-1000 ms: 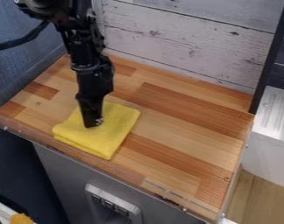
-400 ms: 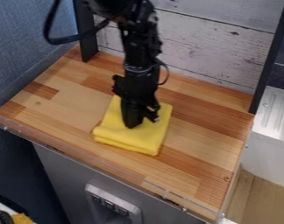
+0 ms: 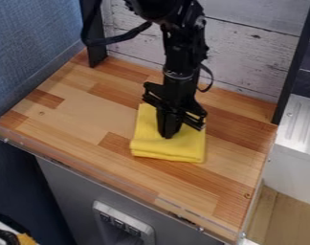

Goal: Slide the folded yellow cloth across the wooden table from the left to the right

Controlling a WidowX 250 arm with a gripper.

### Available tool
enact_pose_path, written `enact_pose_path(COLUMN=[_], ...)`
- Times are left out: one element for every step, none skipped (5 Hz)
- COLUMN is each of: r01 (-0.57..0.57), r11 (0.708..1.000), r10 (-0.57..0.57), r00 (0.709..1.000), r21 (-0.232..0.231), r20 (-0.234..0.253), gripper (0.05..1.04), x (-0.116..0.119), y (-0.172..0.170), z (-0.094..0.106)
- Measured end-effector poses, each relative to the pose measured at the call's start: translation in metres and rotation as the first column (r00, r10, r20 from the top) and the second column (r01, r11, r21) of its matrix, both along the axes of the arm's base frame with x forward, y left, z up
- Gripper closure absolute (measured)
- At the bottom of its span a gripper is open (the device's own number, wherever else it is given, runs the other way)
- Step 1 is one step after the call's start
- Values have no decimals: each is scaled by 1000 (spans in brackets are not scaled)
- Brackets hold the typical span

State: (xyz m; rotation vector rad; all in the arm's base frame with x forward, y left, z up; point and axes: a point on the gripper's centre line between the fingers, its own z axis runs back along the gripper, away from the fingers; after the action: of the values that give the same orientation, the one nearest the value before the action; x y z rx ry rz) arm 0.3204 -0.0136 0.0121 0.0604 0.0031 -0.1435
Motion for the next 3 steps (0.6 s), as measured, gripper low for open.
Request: enact_pose_path(r01=[-65,-101,-131], r11=[998,994,989], r10=[65,102,132], r00=[998,995,991], r21=[-20,-48,-68], r20=[14,19,16], gripper=[1020,1020,1020], x=[7,9,9], y=[-10,-21,-26], z=[0,0,0])
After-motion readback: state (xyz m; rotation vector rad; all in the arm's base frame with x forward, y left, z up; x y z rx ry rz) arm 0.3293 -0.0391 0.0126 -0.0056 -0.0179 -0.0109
